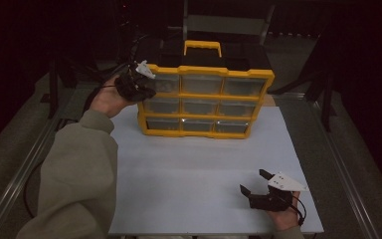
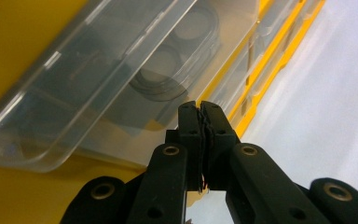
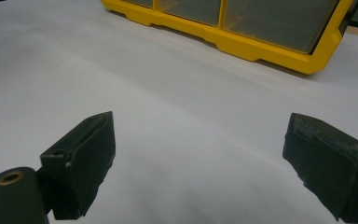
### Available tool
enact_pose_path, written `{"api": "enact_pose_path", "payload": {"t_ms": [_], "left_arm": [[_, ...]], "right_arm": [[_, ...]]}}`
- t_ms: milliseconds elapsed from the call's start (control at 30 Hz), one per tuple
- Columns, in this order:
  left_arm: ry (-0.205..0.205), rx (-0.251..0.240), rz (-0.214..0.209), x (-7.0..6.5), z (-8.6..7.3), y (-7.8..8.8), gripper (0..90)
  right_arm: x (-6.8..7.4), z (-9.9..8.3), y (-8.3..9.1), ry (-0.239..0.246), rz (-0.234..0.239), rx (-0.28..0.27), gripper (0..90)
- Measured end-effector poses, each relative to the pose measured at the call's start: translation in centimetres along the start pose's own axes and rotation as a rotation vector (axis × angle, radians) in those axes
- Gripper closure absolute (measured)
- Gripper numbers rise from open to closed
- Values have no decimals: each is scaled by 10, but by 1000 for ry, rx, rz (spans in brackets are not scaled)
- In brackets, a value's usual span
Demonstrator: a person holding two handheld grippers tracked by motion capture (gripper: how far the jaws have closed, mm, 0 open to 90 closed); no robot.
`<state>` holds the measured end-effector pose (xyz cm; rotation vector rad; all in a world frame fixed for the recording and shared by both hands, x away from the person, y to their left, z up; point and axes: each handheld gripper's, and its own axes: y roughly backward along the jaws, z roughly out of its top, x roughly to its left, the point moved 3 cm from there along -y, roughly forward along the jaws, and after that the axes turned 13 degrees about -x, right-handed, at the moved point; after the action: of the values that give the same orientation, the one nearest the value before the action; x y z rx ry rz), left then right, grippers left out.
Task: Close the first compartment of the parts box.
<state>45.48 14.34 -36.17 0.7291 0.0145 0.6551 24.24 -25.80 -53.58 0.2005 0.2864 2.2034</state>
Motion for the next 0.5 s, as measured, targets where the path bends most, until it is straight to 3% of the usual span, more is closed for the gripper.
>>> {"api": "enact_pose_path", "payload": {"t_ms": [167,500], "left_arm": [[7,1,30,3,0,-1,888],[5,1,33,1,0,-2,889]], "right_arm": [[0,0,0,-2,0,0,97],[0,0,0,-4,4,-3,97]]}}
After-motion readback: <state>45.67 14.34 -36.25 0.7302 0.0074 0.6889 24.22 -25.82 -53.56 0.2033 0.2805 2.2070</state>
